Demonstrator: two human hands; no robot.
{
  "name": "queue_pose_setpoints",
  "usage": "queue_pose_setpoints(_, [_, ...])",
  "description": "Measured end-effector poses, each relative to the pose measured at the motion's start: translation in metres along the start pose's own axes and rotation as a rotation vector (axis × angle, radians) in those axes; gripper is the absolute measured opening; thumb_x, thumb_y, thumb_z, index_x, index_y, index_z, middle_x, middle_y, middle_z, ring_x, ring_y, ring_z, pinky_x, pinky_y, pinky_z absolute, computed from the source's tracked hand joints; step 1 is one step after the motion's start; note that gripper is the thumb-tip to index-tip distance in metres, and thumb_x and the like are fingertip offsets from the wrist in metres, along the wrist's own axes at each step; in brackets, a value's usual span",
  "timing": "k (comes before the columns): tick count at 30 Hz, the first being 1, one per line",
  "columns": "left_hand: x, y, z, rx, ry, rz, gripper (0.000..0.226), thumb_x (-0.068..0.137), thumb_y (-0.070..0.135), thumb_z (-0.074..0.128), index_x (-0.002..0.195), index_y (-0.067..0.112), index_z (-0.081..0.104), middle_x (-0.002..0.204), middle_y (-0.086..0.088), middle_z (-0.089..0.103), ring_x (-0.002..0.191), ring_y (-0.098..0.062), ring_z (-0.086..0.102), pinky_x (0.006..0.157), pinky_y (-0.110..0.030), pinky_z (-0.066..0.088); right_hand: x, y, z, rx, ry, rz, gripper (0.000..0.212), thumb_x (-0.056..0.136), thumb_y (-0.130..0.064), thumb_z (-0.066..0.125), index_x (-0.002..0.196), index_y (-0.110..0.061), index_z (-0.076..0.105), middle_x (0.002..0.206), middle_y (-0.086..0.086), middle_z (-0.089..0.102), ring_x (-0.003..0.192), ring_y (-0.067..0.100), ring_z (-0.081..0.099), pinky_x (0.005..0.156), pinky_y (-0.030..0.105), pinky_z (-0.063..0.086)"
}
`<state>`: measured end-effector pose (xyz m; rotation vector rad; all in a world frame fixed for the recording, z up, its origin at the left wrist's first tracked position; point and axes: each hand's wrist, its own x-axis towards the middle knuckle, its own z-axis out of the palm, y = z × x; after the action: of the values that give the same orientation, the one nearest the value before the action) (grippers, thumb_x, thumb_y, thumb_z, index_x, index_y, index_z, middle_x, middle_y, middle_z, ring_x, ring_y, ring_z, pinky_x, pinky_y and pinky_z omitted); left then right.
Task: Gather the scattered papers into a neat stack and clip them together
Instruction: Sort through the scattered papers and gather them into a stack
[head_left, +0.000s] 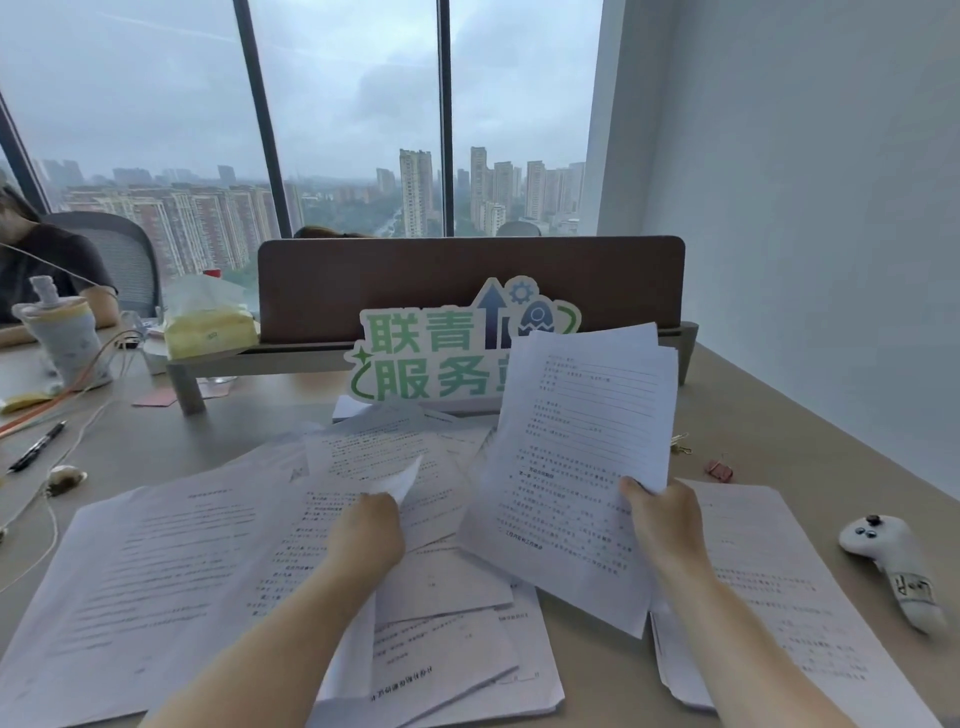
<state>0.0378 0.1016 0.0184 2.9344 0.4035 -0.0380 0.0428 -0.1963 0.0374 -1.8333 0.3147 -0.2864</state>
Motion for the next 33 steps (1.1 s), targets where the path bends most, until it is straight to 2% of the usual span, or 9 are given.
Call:
queue_pose_setpoints(2, [0.01, 0.001, -0.005, -0.112, 0.071, 0.008, 0.019, 0.085, 0.0, 0.046, 0.069, 0.01, 0.043, 0.076, -0.003, 0.041, 0.076, -0.025, 0.052, 0.065, -0.032, 0.046, 0.002, 0.0, -0.001, 0.0, -0.001, 0.011, 0.013, 0.093, -0.016, 0.057, 0.093, -0.009, 0.068, 0.082, 0.006, 0.069, 0.075, 0.024, 0.063, 0.063, 0.033, 0.046])
queue_pose_setpoints(6, [0.03, 0.02, -0.008, -0.269, 0.096, 0.037, 0.016, 0.081, -0.004, 0.045, 0.072, 0.009, 0.043, 0.088, -0.008, 0.044, 0.072, -0.024, 0.046, 0.061, -0.031, 0.04, 0.007, 0.0, -0.001, 0.011, -0.002, 0.027, 0.011, 0.093, -0.016, 0.058, 0.097, -0.011, 0.067, 0.082, -0.001, 0.068, 0.078, 0.022, 0.065, 0.063, 0.032, 0.048])
queue_pose_setpoints(8, [0.041, 0.03, -0.004, -0.266, 0.099, 0.066, 0.011, 0.081, -0.004, 0.044, 0.082, 0.005, 0.05, 0.093, -0.011, 0.048, 0.083, -0.029, 0.053, 0.07, -0.034, 0.045, 0.009, 0.0, -0.002, 0.007, 0.001, 0.018, 0.01, 0.093, -0.014, 0.058, 0.096, -0.012, 0.067, 0.081, -0.002, 0.068, 0.076, 0.02, 0.064, 0.062, 0.032, 0.047])
queue_pose_setpoints(11, [0.055, 0.042, 0.009, -0.21, 0.097, 0.089, 0.029, 0.085, -0.001, 0.042, 0.107, 0.004, 0.061, 0.111, -0.013, 0.062, 0.104, -0.031, 0.059, 0.084, -0.035, 0.046, 0.014, 0.001, -0.004, 0.003, -0.011, 0.016, 0.009, 0.093, -0.014, 0.058, 0.096, -0.016, 0.066, 0.084, -0.004, 0.069, 0.082, 0.022, 0.065, 0.068, 0.037, 0.052])
queue_pose_setpoints(15, [0.069, 0.057, 0.026, -0.196, 0.019, 0.057, 0.034, 0.088, 0.007, 0.039, 0.114, 0.016, 0.06, 0.118, -0.009, 0.064, 0.109, -0.031, 0.058, 0.088, -0.037, 0.044, 0.024, 0.001, -0.006, -0.051, -0.049, 0.03, 0.009, 0.093, -0.017, 0.059, 0.094, -0.017, 0.068, 0.086, 0.003, 0.072, 0.084, 0.027, 0.068, 0.078, 0.05, 0.057])
queue_pose_setpoints(17, [0.076, 0.063, 0.033, -0.19, -0.064, -0.015, 0.04, 0.089, 0.015, 0.035, 0.122, 0.024, 0.054, 0.131, -0.007, 0.057, 0.122, -0.035, 0.048, 0.099, -0.045, 0.036, 0.027, 0.001, -0.006, -0.064, -0.068, 0.036, 0.013, 0.093, -0.018, 0.06, 0.083, -0.023, 0.066, 0.088, 0.009, 0.073, 0.086, 0.031, 0.068, 0.078, 0.049, 0.057])
queue_pose_setpoints(20, [0.08, 0.074, 0.04, -0.16, -0.15, -0.123, 0.054, 0.093, 0.044, 0.033, 0.146, 0.032, 0.032, 0.157, -0.006, 0.028, 0.143, -0.042, 0.018, 0.113, -0.059, 0.018, 0.031, 0.0, -0.008, -0.06, -0.088, 0.061, 0.021, 0.092, -0.017, 0.059, 0.072, -0.023, 0.065, 0.091, 0.016, 0.073, 0.088, 0.036, 0.069, 0.067, 0.037, 0.051])
queue_pose_setpoints(27, [0.084, 0.088, 0.04, -0.13, -0.136, -0.242, 0.094, 0.075, 0.075, 0.039, 0.152, 0.024, 0.018, 0.162, -0.014, 0.012, 0.145, -0.042, 0.012, 0.112, -0.064, 0.015, 0.039, 0.002, -0.007, -0.075, -0.114, 0.112, 0.017, 0.091, -0.018, 0.059, 0.076, -0.018, 0.067, 0.094, 0.017, 0.073, 0.091, 0.039, 0.069, 0.063, 0.034, 0.045])
queue_pose_setpoints(33, [0.091, 0.095, 0.028, -0.089, -0.214, -0.252, 0.087, 0.077, 0.055, 0.049, 0.151, 0.021, 0.018, 0.157, -0.015, 0.021, 0.142, -0.042, 0.018, 0.108, -0.064, 0.022, 0.041, 0.003, -0.007, -0.101, -0.125, 0.117, 0.013, 0.092, -0.017, 0.057, 0.094, -0.015, 0.07, 0.088, 0.003, 0.073, 0.084, 0.028, 0.07, 0.077, 0.047, 0.058])
